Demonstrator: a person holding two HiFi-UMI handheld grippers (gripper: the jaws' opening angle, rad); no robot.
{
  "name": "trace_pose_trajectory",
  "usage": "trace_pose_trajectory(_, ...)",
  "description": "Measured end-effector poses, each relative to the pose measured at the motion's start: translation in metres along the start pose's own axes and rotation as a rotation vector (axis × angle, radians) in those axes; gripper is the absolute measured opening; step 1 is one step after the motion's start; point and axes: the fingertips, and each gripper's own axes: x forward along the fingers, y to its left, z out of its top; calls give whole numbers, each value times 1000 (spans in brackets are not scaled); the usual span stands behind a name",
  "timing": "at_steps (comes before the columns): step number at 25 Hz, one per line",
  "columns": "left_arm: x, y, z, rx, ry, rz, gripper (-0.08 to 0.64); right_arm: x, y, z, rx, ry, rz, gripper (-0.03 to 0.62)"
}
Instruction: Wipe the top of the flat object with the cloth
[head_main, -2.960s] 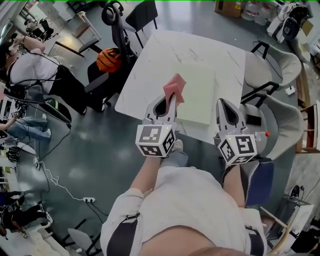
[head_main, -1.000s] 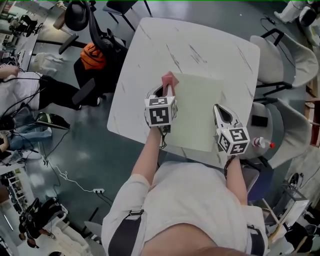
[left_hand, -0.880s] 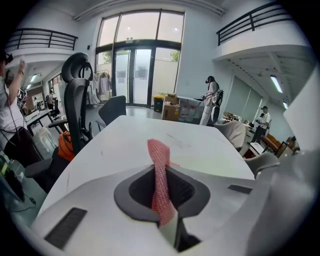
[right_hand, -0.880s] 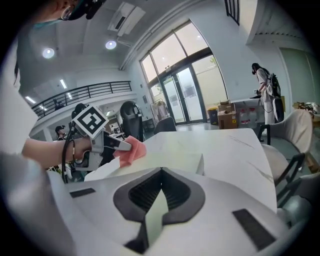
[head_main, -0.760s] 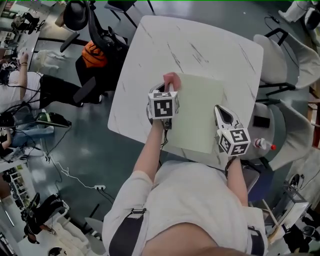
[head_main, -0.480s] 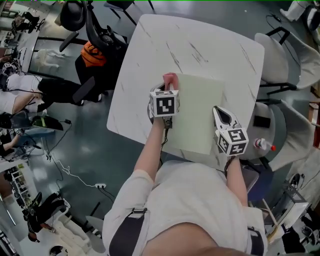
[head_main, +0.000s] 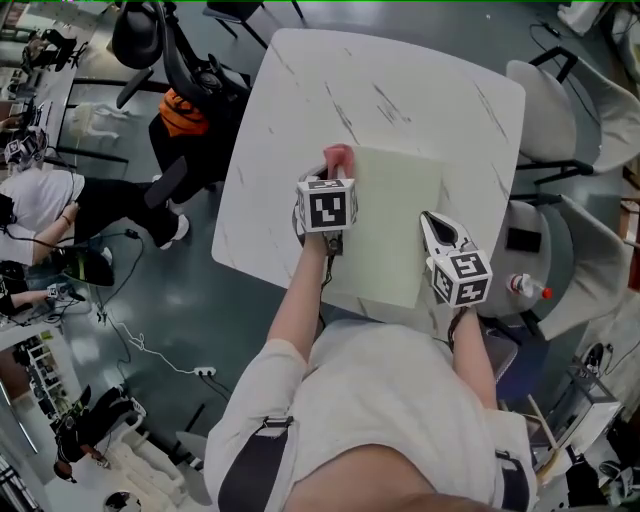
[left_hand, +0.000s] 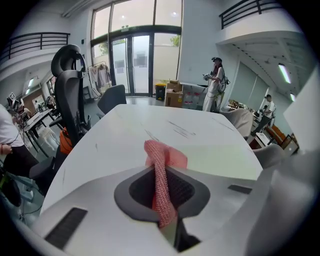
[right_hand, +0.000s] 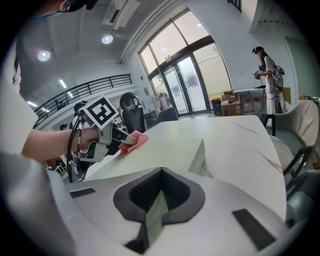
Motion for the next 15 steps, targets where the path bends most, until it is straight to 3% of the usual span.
trace_pose_trajectory(15, 11, -87, 9, 73, 18, -122, 35, 2, 3, 1, 1, -14, 30, 9)
